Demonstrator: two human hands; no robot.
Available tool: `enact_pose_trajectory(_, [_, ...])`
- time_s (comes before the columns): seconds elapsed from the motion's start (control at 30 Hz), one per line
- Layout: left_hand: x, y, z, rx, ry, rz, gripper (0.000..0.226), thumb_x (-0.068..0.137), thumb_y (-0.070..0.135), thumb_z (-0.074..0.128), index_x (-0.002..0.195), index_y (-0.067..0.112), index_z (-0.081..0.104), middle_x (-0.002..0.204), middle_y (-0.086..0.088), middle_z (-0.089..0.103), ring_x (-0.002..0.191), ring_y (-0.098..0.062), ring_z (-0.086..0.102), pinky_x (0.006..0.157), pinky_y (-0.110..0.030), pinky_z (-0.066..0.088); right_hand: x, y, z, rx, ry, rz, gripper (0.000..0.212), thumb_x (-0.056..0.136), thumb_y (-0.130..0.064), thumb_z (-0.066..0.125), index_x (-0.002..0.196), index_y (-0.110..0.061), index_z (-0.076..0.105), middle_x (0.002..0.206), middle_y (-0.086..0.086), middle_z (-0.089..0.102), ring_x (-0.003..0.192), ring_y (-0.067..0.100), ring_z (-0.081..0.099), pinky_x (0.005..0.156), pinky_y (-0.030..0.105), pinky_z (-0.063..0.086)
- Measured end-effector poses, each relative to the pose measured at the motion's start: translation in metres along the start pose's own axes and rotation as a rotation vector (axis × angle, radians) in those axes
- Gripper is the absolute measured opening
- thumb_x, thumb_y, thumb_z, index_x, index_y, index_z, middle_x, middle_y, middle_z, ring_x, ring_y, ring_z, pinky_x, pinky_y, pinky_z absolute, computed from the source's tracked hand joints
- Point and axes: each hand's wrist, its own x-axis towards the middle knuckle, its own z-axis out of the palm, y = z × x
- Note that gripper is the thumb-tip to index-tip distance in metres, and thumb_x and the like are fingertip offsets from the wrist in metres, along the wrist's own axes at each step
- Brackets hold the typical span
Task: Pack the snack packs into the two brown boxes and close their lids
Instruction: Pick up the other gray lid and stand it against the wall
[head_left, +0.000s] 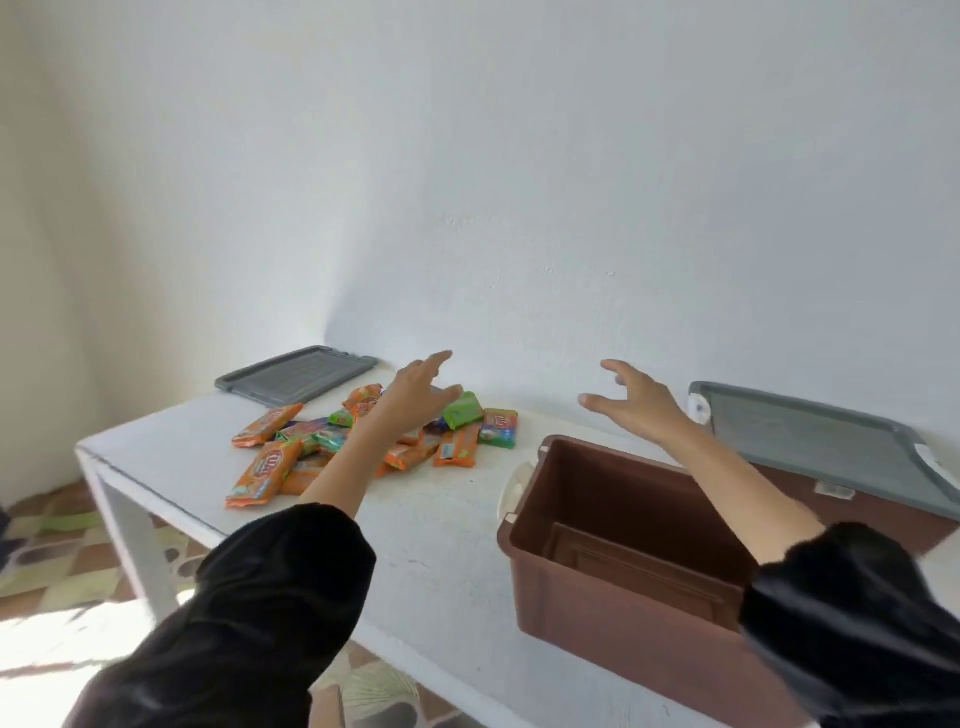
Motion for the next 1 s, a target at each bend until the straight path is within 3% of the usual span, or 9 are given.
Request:
enact_pose_trajectory(0.3, [0.056,-0.149,-0.091,0.087,0.111,-0.116,0.043,0.093,0.027,0.054,0.133,0.016,0.047,0.131,-0.008,0.056,0.123,-0.022,0.049,0.1,-0.025,0.032,0.118,-0.128,0.136,-0.021,-0.144,-0.175,0.071,0.086,-0.04,0.061,0.145,-0.019,0.028,0.149,0.01,0.033,0.137,0.027,0.032,0.108,0.039,0.032])
enact_pose_trajectory(0.47, [0.108,-0.246,-0.144,0.059,0.084,-0.145,0.041,0.093,0.024,0.054,0.132,0.014,0.049,0.129,-0.009,0.058,0.124,-0.022,0.049,0.1,-0.024,0.034,0.186,-0.201,0.22,-0.007,-0.164,-0.212,0.07,0.087,-0.037,0.061,0.145,-0.016,0.027,0.148,0.011,0.035,0.135,0.027,0.035,0.106,0.037,0.033])
enact_pose_trajectory(0.57, [0.136,-0.295,-0.162,0.115,-0.038,-0.157,0.041,0.092,0.025,0.054,0.131,0.011,0.051,0.13,-0.007,0.057,0.124,-0.021,0.049,0.099,-0.023,0.033,0.219,-0.234,0.266,0.026,-0.206,-0.179,0.068,0.088,-0.036,0.06,0.145,-0.016,0.028,0.148,0.01,0.035,0.135,0.027,0.036,0.106,0.036,0.033])
enact_pose_trajectory(0.8, [0.193,-0.385,-0.16,0.131,-0.146,-0.195,0.037,0.092,0.021,0.054,0.128,0.01,0.055,0.131,-0.007,0.057,0.124,-0.019,0.05,0.099,-0.019,0.03,0.28,-0.256,0.363,-0.017,-0.328,-0.071,0.067,0.087,-0.034,0.062,0.144,-0.017,0.031,0.148,0.008,0.037,0.132,0.024,0.039,0.103,0.031,0.036])
enact_pose_trajectory(1.0, [0.22,-0.434,-0.136,0.113,-0.192,-0.283,0.04,0.091,0.025,0.054,0.13,0.017,0.052,0.137,-0.012,0.041,0.13,-0.025,0.037,0.107,-0.032,0.031,0.312,-0.248,0.419,-0.069,-0.399,0.006,0.065,0.088,-0.032,0.06,0.144,-0.015,0.031,0.149,0.008,0.035,0.135,0.024,0.035,0.105,0.029,0.033])
